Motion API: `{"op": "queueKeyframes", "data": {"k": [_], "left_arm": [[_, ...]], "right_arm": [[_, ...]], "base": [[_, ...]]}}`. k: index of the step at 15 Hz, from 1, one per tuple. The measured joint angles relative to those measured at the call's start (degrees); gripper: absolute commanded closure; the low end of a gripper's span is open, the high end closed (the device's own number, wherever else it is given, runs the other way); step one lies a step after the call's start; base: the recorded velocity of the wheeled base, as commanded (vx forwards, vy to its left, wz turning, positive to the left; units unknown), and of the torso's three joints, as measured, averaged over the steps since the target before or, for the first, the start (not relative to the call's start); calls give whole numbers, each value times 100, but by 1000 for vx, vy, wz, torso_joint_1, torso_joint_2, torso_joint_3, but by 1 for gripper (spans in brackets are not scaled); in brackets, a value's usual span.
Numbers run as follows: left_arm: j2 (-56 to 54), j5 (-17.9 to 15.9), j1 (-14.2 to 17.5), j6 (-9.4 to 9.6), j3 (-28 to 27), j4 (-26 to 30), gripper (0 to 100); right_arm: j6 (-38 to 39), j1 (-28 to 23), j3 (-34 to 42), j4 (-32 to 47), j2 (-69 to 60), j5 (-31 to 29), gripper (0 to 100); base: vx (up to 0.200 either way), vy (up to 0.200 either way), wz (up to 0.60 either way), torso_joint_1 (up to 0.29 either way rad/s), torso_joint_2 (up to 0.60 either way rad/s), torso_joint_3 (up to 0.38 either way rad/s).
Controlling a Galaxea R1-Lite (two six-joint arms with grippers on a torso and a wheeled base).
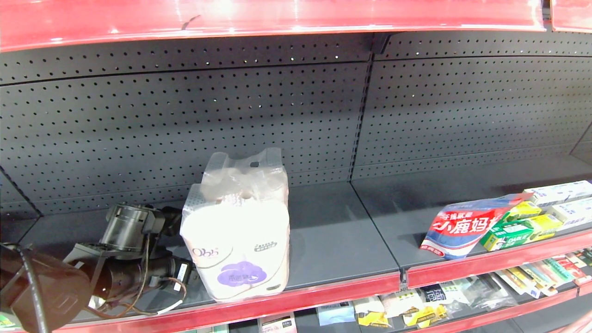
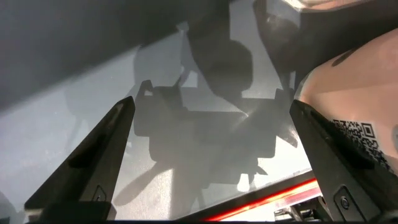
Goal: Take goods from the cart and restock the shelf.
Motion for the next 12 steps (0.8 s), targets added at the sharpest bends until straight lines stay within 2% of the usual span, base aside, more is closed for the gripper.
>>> {"op": "queueKeyframes", "data": {"k": [12], "left_arm": [[44, 4, -105, -11, -55, 5, 0]], "right_arm": [[-2, 0, 0, 2, 0, 0, 0]], "base": [[0, 0, 0, 0, 0, 0]]}}
